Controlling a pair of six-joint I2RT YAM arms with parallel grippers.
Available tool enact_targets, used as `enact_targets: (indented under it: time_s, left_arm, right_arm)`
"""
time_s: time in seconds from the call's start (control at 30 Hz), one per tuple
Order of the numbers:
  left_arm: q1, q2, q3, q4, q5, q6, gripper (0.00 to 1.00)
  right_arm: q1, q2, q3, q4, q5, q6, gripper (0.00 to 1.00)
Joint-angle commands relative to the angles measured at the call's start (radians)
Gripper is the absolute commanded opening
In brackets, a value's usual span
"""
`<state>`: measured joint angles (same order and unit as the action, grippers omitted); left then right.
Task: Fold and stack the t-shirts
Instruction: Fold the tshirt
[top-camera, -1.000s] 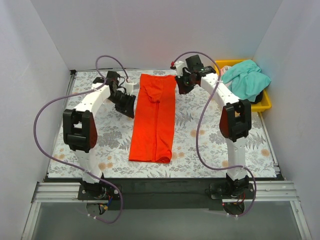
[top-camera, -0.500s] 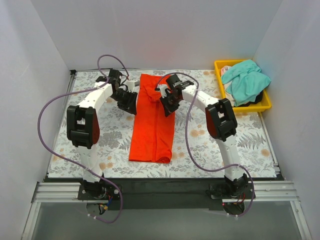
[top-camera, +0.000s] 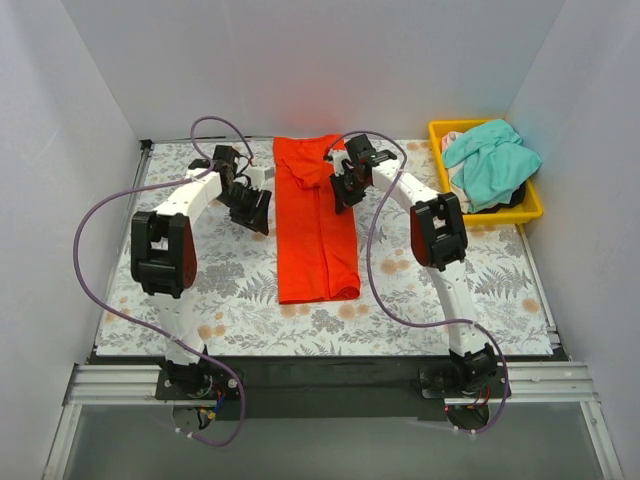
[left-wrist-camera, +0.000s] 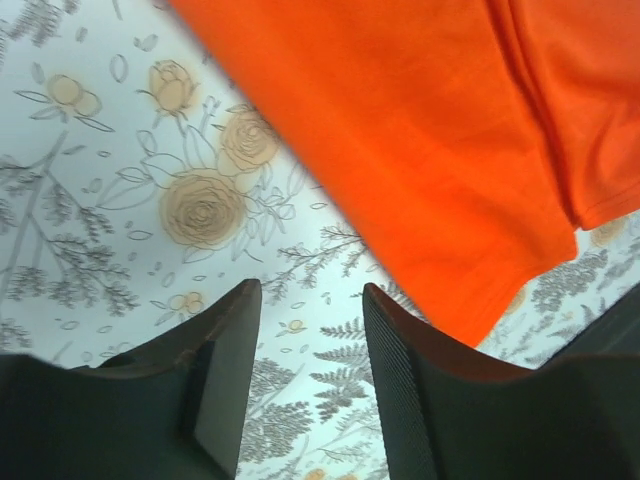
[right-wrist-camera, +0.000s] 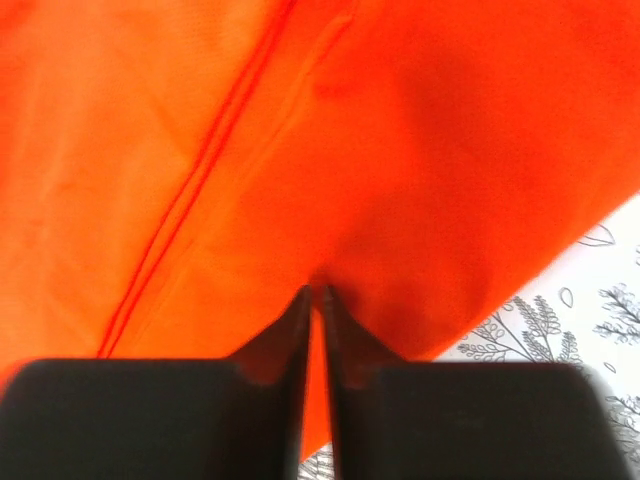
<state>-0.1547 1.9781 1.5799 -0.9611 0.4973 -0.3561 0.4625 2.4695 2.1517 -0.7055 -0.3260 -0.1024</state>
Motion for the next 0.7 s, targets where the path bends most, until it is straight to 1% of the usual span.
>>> enact_targets:
  time_s: [0.0, 0.07, 0.1, 0.13, 0.17, 0.2, 0.27, 0.3, 0.37, 0.4, 0.43, 0.47, 0.5, 0.53, 0.57, 0.6, 0.67]
  left_arm:
    - [0.017, -0.113, -0.023, 0.086, 0.021, 0.048, 0.45]
    - [0.017, -0.195, -0.078, 0.146, 0.020, 0.063, 0.54]
    - [0.017, -0.229, -0.093, 0.192, 0.018, 0.077, 0.59]
    - [0.017, -0.260, -0.106, 0.203, 0.044, 0.106, 0.69]
    - [0.017, -0.319, -0.122, 0.217, 0.052, 0.118, 0.85]
    - [0.015, -0.347, -0.136, 0.238, 0.058, 0.130, 0.92]
    - [0.015, -0.419, -0.159, 0.239, 0.110, 0.160, 0.93]
    - [0.015, -0.439, -0.169, 0.236, 0.128, 0.167, 0.94]
    - [0.015, -0.484, -0.202, 0.236, 0.197, 0.207, 0.94]
    - [0.017, -0.530, -0.242, 0.240, 0.211, 0.221, 0.95]
    - [0.015, -0.551, -0.267, 0.240, 0.221, 0.230, 0.95]
    - [0.015, -0.570, -0.290, 0.245, 0.230, 0.229, 0.95]
    - [0.017, -0.608, -0.329, 0.257, 0.216, 0.220, 0.95]
    - [0.015, -0.622, -0.345, 0.260, 0.199, 0.200, 0.95]
    - [0.017, -0.636, -0.359, 0.256, 0.192, 0.189, 0.96]
    - [0.017, -0.644, -0.376, 0.230, 0.201, 0.212, 0.95]
    - [0.017, -0.657, -0.417, 0.219, 0.216, 0.212, 0.96]
  right_arm:
    - [-0.002, -0.090, -0.027, -0.005, -0.112, -0.031, 0.20]
    - [-0.001, -0.170, -0.056, 0.024, -0.152, -0.045, 0.29]
    - [-0.002, -0.240, -0.061, 0.038, -0.188, -0.065, 0.37]
    - [-0.002, -0.274, -0.064, 0.047, -0.205, -0.080, 0.40]
    - [-0.002, -0.306, -0.070, 0.046, -0.218, -0.097, 0.43]
    - [-0.002, -0.372, -0.097, 0.044, -0.235, -0.143, 0.49]
    - [-0.002, -0.443, -0.160, 0.040, -0.237, -0.199, 0.54]
    - [-0.001, -0.518, -0.246, 0.034, -0.234, -0.267, 0.57]
    - [0.002, -0.590, -0.333, -0.007, -0.225, -0.359, 0.58]
    - [0.014, -0.651, -0.390, -0.020, -0.182, -0.394, 0.56]
    - [0.021, -0.678, -0.491, -0.035, -0.162, -0.455, 0.53]
    - [0.027, -0.722, -0.551, -0.072, -0.148, -0.480, 0.44]
    - [0.042, -0.742, -0.606, -0.078, -0.118, -0.499, 0.38]
    - [0.051, -0.763, -0.718, -0.084, -0.105, -0.508, 0.33]
    - [0.060, -0.783, -0.766, -0.083, -0.093, -0.520, 0.28]
    - [0.085, -0.823, -0.809, -0.075, -0.075, -0.519, 0.24]
    - [0.114, -0.845, -0.903, -0.058, -0.058, -0.496, 0.23]
